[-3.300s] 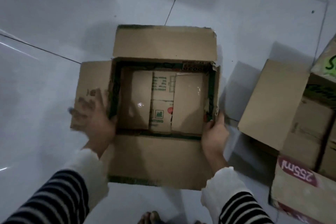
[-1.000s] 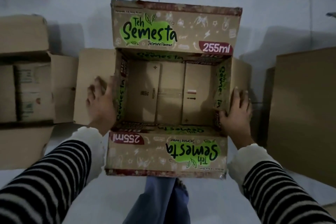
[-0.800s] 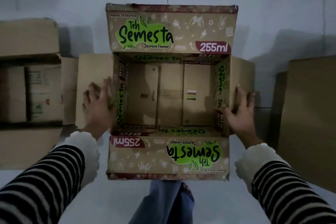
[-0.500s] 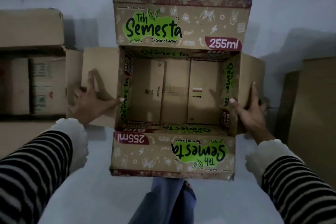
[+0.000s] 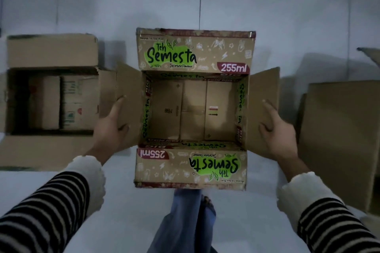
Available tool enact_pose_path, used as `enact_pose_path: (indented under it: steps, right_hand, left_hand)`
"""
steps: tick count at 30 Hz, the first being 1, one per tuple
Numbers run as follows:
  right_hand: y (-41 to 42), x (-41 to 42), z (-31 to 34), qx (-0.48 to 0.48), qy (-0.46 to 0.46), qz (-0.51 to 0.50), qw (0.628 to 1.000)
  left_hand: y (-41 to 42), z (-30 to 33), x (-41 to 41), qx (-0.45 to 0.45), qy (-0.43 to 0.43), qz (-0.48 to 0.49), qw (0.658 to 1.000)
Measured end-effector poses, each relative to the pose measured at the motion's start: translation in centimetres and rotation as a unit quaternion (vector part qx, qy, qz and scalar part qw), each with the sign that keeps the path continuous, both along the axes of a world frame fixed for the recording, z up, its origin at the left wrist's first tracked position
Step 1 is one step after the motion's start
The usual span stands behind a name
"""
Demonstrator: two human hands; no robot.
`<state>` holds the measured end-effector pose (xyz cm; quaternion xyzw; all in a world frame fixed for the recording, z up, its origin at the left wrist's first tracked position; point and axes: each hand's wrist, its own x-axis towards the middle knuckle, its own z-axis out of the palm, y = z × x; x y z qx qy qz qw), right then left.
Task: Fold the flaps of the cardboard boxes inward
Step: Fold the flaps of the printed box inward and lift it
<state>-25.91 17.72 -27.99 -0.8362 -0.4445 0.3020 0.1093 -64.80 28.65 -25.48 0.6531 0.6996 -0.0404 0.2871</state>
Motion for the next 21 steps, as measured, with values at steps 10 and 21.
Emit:
enact_pose_path:
  steps: [10,21]
  right_hand:
    - [0.1,-0.7,11.3,0.026,0.032,-0.058,0.997]
    - [-6.4,6.4,34.4,0.125,0.026,-0.12,0.985]
  left_hand:
    - [-1.2,9.7,1.7,0.025,0.01,0.038,0.999]
    - [-3.6,32.1,7.1,0.091,-0.121,0.031,0.988]
